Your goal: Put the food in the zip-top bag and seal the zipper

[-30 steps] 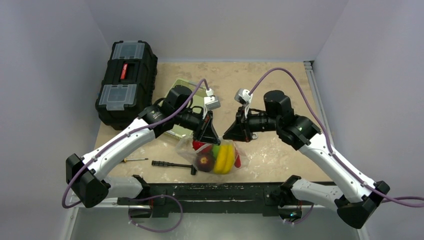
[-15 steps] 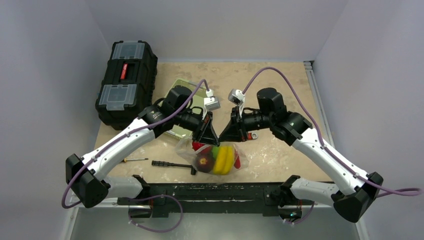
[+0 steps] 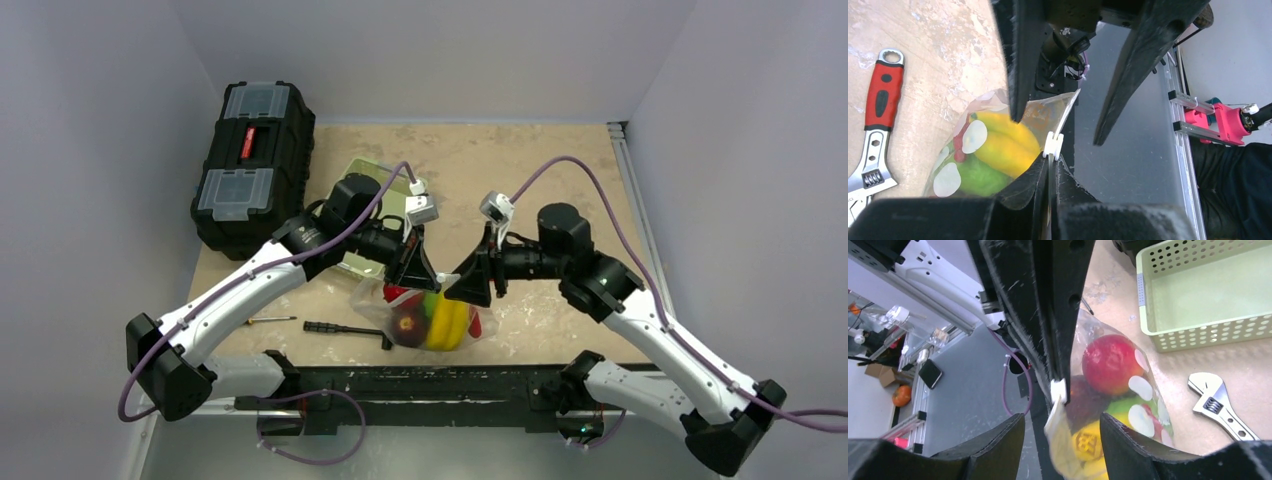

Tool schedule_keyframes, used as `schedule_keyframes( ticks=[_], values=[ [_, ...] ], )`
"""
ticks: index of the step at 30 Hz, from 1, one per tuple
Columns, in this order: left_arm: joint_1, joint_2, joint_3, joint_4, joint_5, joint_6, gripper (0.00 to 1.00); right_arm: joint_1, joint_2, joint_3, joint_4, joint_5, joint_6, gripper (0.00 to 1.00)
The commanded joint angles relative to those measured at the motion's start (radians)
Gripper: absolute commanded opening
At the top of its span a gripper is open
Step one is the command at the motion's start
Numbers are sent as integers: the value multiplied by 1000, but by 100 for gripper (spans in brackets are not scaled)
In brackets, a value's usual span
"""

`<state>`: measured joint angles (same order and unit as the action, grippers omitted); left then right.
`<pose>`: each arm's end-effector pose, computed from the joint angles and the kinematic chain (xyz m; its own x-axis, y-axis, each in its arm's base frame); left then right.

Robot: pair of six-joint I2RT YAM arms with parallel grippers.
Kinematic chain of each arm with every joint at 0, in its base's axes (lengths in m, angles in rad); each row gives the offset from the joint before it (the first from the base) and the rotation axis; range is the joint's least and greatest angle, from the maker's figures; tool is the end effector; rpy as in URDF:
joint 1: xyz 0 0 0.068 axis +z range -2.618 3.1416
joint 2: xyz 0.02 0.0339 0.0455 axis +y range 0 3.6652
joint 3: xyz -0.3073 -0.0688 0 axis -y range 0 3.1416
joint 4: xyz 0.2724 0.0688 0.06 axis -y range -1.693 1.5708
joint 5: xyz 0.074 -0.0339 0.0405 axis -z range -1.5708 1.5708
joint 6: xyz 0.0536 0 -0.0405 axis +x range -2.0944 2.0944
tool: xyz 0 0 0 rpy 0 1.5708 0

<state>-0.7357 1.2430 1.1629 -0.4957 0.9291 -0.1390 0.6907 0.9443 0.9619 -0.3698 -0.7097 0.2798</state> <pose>0.1835 -0.2240 0.3847 -0.5245 0.3629 -0.7702 0.8352 0.0435 -0.5482 0.1464 0.1663 0.3877 -0.5192 -0.1574 -0.8400 -0.8441 0.2482 0.4753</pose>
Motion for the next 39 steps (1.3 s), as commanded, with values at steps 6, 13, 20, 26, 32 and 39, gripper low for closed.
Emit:
schedule_keyframes(
  ticks=[6,13,20,26,32,39],
  values=[
    [-2,-40,-4,72,-33,-22,0,-7,-184,-70,129,63,98,57],
    [-3,-53,-21,97,-52,-54,0,-7,-263,-185,375,167,247,27],
    [-2,-63,-32,114,-53,-71,0,-7,-262,-246,470,227,313,24],
    [-2,-63,-31,120,-51,-73,0,-6,-229,-292,583,195,376,19],
    [-3,-65,-32,121,-50,-76,0,-7,-229,-302,592,200,375,15],
    [-2,-66,-29,126,-52,-80,0,-8,-206,-322,612,185,378,12]
  ],
)
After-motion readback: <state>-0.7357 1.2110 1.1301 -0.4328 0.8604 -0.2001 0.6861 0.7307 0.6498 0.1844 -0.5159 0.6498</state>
